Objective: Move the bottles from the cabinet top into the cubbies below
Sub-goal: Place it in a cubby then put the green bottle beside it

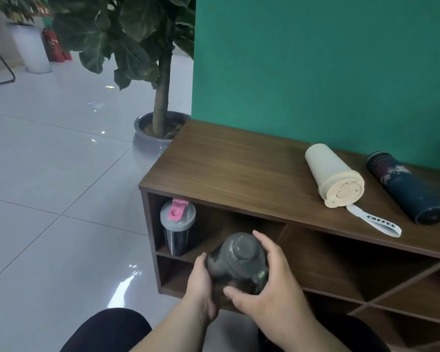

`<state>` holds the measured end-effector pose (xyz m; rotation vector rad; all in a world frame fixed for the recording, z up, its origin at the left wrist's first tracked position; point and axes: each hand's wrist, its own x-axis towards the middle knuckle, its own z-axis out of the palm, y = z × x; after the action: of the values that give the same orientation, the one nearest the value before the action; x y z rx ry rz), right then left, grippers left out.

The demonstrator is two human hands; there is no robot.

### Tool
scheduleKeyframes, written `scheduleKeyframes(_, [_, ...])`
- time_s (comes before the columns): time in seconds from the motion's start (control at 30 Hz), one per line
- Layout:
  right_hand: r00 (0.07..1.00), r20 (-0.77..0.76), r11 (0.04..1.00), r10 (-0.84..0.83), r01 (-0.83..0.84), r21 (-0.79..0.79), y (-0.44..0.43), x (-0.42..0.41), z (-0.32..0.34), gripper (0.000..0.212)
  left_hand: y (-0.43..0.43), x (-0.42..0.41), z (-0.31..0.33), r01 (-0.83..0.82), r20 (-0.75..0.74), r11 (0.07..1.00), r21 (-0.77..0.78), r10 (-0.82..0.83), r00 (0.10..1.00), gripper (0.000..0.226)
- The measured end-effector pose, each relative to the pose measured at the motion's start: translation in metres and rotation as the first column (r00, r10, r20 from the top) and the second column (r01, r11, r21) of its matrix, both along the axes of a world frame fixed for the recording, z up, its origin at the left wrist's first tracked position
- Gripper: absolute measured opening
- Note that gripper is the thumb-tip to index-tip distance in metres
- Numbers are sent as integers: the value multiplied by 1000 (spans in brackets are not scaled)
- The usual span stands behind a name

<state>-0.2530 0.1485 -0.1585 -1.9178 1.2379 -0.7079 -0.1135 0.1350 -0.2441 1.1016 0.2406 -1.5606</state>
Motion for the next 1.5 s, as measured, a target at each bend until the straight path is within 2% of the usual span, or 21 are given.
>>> scheduleKeyframes(0.13, [1000,-2,996,-23,23,88,-11,3,-40,89,-10,-3,-16,164,23,986,2,-164,986,40])
scheduleKeyframes(0.23, [993,11,986,-115,113,125,-28,9,-58,71,-24,2,-28,204,-31,978,41,-203,979,49])
scheduleKeyframes(0.33, [982,6,969,-187,184,164,-46,22,-69,63,-37,6,-39,158,-9,979,131,-158,987,58])
scheduleKeyframes(0.43, [970,-9,940,-243,238,244,-65,37,-75,56,-45,9,-44,102,35,983,154,-109,993,63])
scheduleKeyframes(0.5, [963,-29,929,-269,267,255,-76,47,-78,60,-51,10,-48,37,29,990,133,-41,999,67])
scheduleKeyframes(0.63, [948,-73,923,-309,317,216,-90,63,-90,73,-64,14,-56,-39,-73,990,135,50,996,78])
scheduleKeyframes(0.73, [946,-94,922,-310,323,215,-98,70,-95,77,-70,15,-63,-52,-117,993,103,64,991,80])
scheduleKeyframes(0.9, [928,-77,897,-365,373,236,-107,71,-99,72,-75,16,-72,-14,-170,997,75,26,985,83])
scheduleKeyframes(1.13, [902,-57,870,-429,429,244,-114,69,-105,78,-79,11,-84,19,-195,999,-35,-25,980,95])
scheduleKeyframes(1.5, [876,-42,842,-481,475,255,-116,74,-111,67,-79,4,-81,-108,-283,989,-99,76,956,99])
